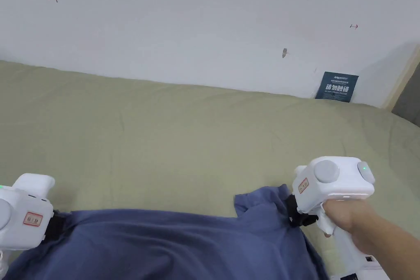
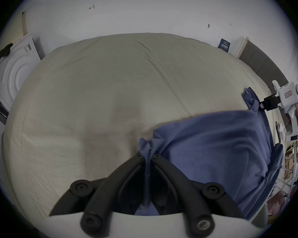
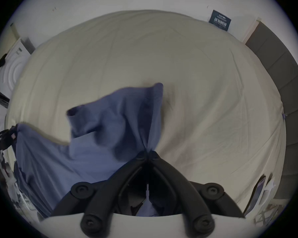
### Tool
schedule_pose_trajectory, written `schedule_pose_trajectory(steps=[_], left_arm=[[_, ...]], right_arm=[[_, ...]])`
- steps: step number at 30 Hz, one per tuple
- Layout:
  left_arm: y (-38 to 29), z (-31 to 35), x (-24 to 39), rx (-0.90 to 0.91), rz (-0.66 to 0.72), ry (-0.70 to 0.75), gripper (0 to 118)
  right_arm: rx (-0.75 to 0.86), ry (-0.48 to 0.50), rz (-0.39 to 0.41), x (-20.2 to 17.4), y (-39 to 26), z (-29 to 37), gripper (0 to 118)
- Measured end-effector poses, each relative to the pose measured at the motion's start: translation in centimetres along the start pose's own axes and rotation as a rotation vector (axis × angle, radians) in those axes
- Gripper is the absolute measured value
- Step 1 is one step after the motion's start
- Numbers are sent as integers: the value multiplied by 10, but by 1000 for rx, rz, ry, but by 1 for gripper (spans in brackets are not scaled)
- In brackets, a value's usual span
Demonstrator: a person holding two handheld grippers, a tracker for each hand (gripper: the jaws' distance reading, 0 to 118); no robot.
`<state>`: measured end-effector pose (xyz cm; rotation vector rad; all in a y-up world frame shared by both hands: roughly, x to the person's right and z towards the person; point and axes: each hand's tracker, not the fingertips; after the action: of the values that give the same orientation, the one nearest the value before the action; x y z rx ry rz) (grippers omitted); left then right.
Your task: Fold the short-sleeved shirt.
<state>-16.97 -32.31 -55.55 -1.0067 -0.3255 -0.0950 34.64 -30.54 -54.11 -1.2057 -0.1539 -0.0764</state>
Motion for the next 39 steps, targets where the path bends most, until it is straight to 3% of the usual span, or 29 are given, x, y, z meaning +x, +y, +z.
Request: schedule_pose_trajectory(steps=[5,11,18,28,32,33,36,39], left_arm=[[2,21,2,29,-22,-57,0],[0,101,6,109,-131,-85,0],[-52,189,-13,163,-155,-131,0],[-171,159,-26,-12,-90,-104,0],[-198,130,-27,-45,8,-105,0],[-202,124,-28,-55,32,-121,0],[-209,119,-33,-58,30,-108,0],[-209,122,-34,-46,52,-98,14]], right_arm=[[108,78,31,-9,-22,48,1],[225,145,170,-25,-69,145,1],[275,193,206,-25,-163,233,1],[179,178,106,-7,-283,190,1],[180,156,9,6,-298,156,1],[169,172,21,12,-296,148,1],[89,116,-43,21,-297,134,1],[51,160,-105,26,-298,125,4]])
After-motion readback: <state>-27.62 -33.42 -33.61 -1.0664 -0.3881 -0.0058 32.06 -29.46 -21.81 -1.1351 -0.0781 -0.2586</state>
